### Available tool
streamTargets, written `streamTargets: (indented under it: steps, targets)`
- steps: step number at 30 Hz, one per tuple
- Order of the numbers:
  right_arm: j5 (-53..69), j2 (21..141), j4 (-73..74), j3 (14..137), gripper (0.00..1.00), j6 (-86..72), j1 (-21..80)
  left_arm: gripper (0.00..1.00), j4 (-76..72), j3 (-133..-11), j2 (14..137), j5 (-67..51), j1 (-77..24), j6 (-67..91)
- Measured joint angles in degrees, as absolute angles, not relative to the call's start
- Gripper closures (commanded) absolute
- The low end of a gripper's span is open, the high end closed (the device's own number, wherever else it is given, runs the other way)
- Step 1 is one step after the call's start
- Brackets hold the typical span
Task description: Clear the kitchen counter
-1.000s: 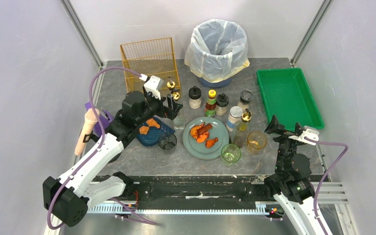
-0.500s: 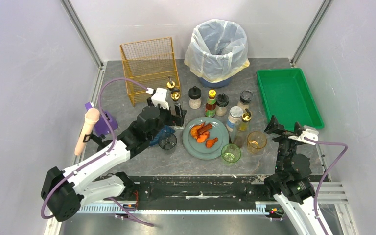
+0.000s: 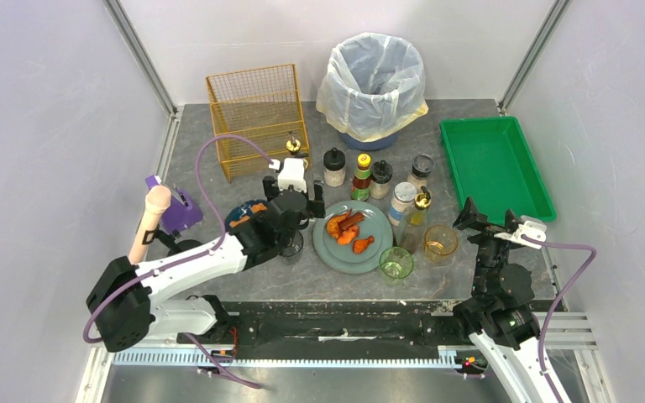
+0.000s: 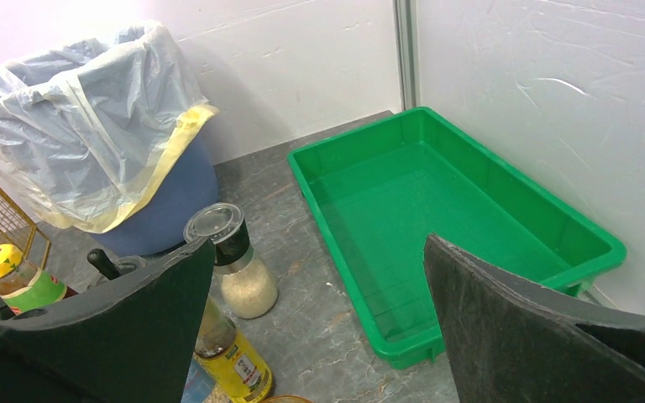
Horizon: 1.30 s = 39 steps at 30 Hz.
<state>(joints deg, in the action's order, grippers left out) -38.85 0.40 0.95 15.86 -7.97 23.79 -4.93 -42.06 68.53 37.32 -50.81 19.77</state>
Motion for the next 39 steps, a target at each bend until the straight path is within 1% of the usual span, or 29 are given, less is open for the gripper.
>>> streamTargets:
  steps: [9, 11, 17, 19, 21, 25, 27, 32, 39]
  targets:
    - [-38.9, 0.4, 0.9, 15.9, 0.02, -8.0, 23.8, 0.12, -7.6, -43.5, 73.2, 45.0, -52.0, 20.3]
    - [-38.9, 0.4, 0.9, 15.9, 0.02, -8.0, 23.9, 0.14, -8.1, -43.7, 74.1, 46.0, -52.1, 20.3]
    - [-38.9, 0.4, 0.9, 15.9, 0.02, -8.0, 23.9, 0.17, -8.8, -44.4, 76.6, 47.7, -52.2, 21.2]
    - [-38.9, 0.4, 0.9, 15.9, 0.02, -8.0, 23.9, 0.23, -9.1, -44.4, 76.9, 47.9, -52.2, 21.7]
    - [-38.9, 0.4, 0.9, 15.9, 0.02, -7.9, 24.2, 0.32, -9.2, -44.5, 77.1, 47.9, -52.2, 21.9]
    - [-38.9, 0.4, 0.9, 15.9, 0.02, -7.9, 24.5, 0.55, -9.1, -44.5, 77.1, 47.9, -52.2, 22.5]
    - [-38.9, 0.4, 0.9, 15.9, 0.02, -7.9, 24.6, 0.65, -8.7, -44.4, 76.6, 47.8, -52.2, 22.7]
    - [-39.0, 0.4, 0.9, 15.9, 0.02, -7.9, 24.6, 0.8, -4.5, -44.0, 73.2, 46.5, -52.2, 23.1]
    - [-39.2, 0.4, 1.0, 15.9, 0.02, -7.9, 24.6, 0.96, 1.1, -44.2, 65.6, 44.4, -52.2, 23.1]
